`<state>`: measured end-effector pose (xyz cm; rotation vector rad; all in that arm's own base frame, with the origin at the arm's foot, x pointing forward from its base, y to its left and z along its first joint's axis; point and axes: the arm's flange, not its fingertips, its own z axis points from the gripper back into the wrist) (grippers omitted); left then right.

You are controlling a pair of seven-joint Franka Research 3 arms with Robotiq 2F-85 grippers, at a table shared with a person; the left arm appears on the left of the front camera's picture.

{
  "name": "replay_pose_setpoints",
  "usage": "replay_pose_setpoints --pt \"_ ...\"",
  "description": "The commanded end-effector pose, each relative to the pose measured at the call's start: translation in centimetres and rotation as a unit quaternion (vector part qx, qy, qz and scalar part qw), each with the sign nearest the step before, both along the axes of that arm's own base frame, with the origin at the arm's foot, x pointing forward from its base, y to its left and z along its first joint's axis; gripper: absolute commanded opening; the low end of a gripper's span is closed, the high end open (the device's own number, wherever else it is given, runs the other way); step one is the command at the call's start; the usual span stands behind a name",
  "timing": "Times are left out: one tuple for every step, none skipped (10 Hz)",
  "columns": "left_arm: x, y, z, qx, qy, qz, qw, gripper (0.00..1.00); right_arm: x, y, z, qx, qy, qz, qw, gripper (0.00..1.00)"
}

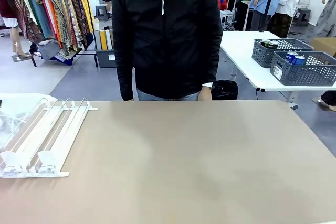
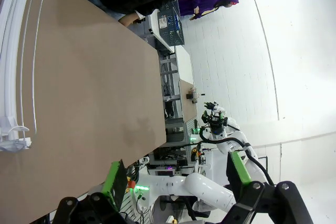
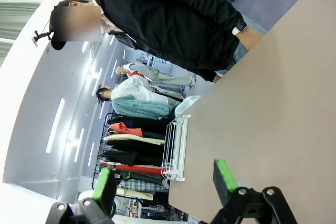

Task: Retrieve and store the cans from the dispenser.
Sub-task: Pick up one can from the Automatic Can Dispenser and place it in the middle of the table.

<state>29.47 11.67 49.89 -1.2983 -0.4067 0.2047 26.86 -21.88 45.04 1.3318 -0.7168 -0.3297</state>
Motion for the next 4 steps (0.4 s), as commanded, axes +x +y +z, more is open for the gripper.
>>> replay_pose_setpoints --pt "0.12 -0.14 0.04 -0.005 -0.012 -0.001 1.000 1.00 0.15 0.15 0.30 0.003 -0.009 -0.003 1.000 1.00" --pt "0.12 -0.14 0.04 -0.005 -0.012 -0.001 1.000 1.00 0.15 0.15 0.30 0.003 -0.009 -0.003 1.000 1.00" --pt "0.12 -0.14 0.04 -0.005 -0.012 -0.001 1.000 1.00 0.15 0.15 0.30 0.003 -0.009 -0.003 1.000 1.00" --pt "0.12 -0.14 0.04 -0.005 -0.012 -0.001 1.000 1.00 0.15 0.15 0.30 0.003 -0.009 -0.003 1.000 1.00"
